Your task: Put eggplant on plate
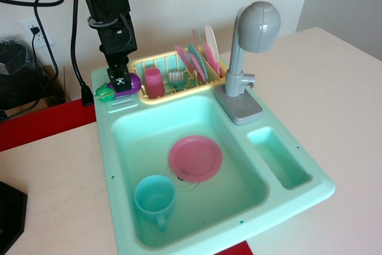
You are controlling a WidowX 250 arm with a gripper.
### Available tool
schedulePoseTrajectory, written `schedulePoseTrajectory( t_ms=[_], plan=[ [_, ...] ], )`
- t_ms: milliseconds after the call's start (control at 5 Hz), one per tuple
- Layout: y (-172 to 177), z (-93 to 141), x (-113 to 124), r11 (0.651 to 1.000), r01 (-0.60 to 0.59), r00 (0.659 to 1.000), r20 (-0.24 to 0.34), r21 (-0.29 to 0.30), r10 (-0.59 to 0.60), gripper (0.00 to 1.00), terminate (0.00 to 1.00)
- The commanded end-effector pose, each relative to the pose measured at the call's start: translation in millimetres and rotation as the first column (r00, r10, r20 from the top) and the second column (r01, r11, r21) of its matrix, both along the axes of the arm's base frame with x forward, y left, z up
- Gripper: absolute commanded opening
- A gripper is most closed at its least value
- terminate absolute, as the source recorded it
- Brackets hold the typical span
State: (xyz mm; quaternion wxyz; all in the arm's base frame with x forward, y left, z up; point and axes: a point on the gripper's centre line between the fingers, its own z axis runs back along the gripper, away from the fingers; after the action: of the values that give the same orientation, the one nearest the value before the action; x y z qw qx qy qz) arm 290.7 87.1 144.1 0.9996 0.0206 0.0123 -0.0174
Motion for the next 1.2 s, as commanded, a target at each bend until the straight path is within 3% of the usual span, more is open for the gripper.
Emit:
schedulePoseTrajectory(
  t_ms=[0,200,400,800,1000],
  plan=[
    [1,5,9,1.000,-0.012,0.999,0.030,0.009,0.011,1.00,0.00],
    [0,-10,8,1.000,-0.023,0.999,0.024,0.017,0.022,1.00,0.00],
    [0,-16,3,0.998,-0.035,0.999,0.024,0.052,0.034,0.00,0.00],
    [-5,-11,0,0.997,-0.013,0.998,0.064,0.081,0.008,0.00,0.00],
    [-17,6,15,0.997,0.024,0.991,0.130,0.072,-0.034,0.00,0.00]
  ],
)
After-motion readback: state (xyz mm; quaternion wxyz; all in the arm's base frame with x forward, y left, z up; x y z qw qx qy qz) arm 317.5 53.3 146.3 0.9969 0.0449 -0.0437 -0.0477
